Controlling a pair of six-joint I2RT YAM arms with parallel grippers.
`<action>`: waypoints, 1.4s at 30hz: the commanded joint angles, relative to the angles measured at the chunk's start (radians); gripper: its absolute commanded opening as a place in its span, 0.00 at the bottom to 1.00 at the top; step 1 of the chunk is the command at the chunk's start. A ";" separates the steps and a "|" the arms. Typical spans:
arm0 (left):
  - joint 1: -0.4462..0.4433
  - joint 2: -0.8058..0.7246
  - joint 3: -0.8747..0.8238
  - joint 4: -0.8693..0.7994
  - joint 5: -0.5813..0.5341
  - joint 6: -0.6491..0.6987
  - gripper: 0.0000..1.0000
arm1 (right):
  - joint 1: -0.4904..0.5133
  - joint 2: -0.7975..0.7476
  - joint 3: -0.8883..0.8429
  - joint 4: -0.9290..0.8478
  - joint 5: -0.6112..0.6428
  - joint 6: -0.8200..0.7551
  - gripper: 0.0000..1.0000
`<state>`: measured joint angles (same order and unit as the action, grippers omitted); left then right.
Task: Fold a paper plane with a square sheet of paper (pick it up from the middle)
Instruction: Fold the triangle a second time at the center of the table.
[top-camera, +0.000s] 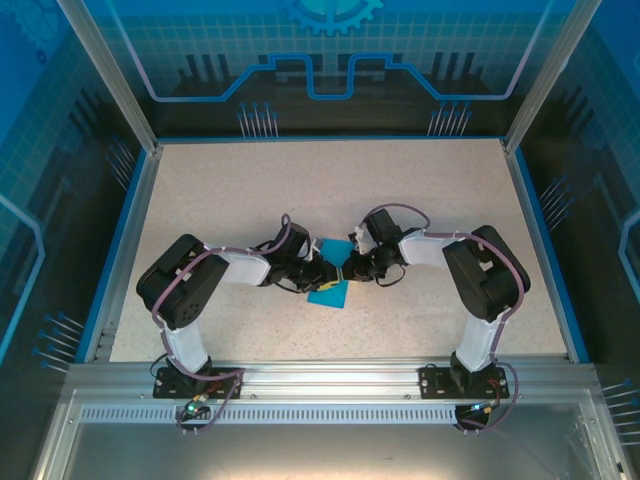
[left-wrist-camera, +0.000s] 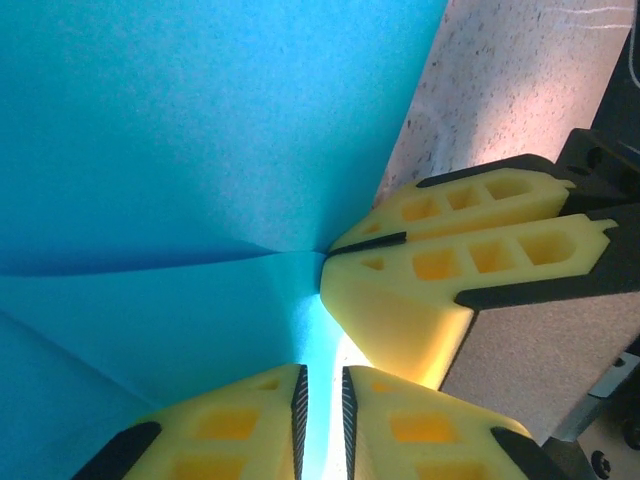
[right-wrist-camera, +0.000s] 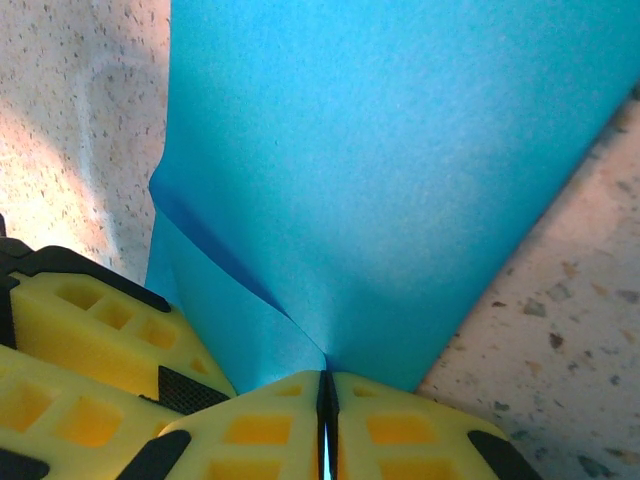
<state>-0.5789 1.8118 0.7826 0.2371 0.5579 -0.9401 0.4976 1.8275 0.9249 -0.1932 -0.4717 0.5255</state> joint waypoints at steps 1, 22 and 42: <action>-0.006 0.018 -0.002 -0.026 0.001 0.018 0.20 | 0.011 0.029 0.017 -0.011 0.016 -0.014 0.10; -0.006 0.025 -0.014 -0.069 -0.069 -0.003 0.13 | 0.010 -0.027 0.038 -0.034 0.019 0.004 0.22; -0.010 0.003 -0.034 -0.090 -0.141 -0.037 0.12 | 0.095 -0.183 -0.097 -0.011 0.104 0.086 0.22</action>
<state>-0.5854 1.8168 0.7818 0.1967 0.4828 -0.9577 0.5713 1.6390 0.8352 -0.2169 -0.3630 0.5835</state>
